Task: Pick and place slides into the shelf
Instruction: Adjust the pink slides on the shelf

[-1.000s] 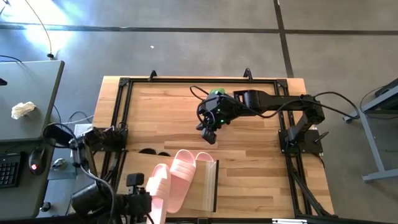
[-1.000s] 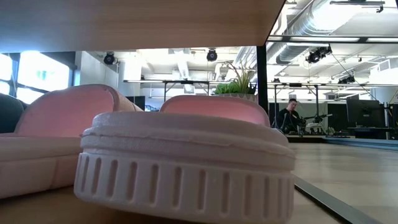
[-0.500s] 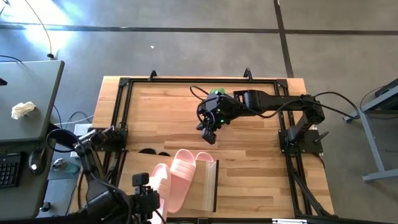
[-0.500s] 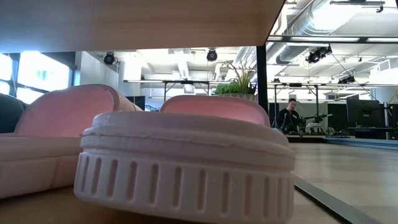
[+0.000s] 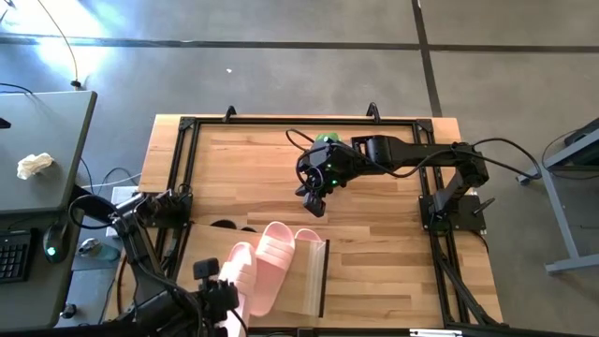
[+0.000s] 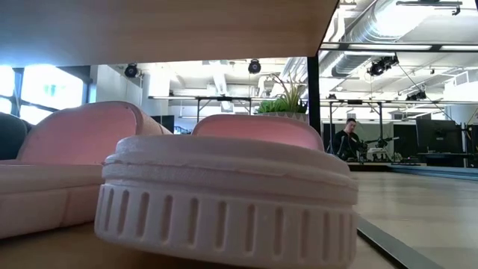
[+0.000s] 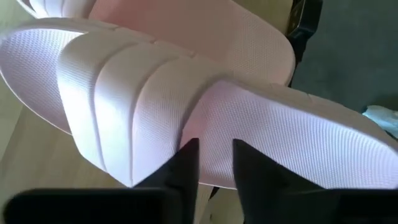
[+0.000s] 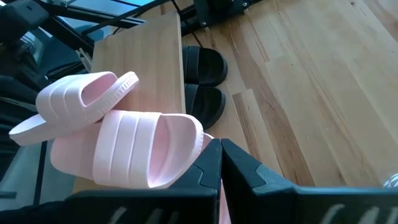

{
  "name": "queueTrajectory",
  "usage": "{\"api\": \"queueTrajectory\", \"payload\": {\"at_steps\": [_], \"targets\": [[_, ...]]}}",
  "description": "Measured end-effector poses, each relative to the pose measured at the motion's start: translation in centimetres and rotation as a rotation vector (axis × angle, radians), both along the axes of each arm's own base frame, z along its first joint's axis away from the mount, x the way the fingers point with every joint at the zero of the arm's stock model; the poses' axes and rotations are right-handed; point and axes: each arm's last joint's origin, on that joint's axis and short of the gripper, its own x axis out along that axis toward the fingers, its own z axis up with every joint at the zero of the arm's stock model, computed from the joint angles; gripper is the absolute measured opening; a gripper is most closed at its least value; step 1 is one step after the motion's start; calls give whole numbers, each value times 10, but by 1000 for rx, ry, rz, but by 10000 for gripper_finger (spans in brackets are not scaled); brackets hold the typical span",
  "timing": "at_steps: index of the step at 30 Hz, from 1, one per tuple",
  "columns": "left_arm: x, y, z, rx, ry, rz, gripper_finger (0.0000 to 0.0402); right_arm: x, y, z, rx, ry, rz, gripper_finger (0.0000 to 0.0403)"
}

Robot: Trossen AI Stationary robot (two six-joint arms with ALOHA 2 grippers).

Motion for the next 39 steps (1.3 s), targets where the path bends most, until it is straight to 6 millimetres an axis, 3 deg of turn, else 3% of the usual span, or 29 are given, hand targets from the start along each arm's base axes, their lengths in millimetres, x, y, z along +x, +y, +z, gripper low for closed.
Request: {"api": "queueTrajectory", "payload": {"at_steps": [7,15,22,31,39], "targets": [[-1,-1,-1,-53,47,13,5,0,0,0,0,0,0,0],[-9,-6,16,-248,154,6,20,0,0,0,0,0,0,0],[-14,0,45,-325,98,-41,21,0,0,0,0,-1,0,0],[-32,25,98,-396,-73,-139,21,0,0,0,0,0,0,0],[-51,52,129,-381,-230,-149,21,1,0,1,-1,-21,-2,0]]}}
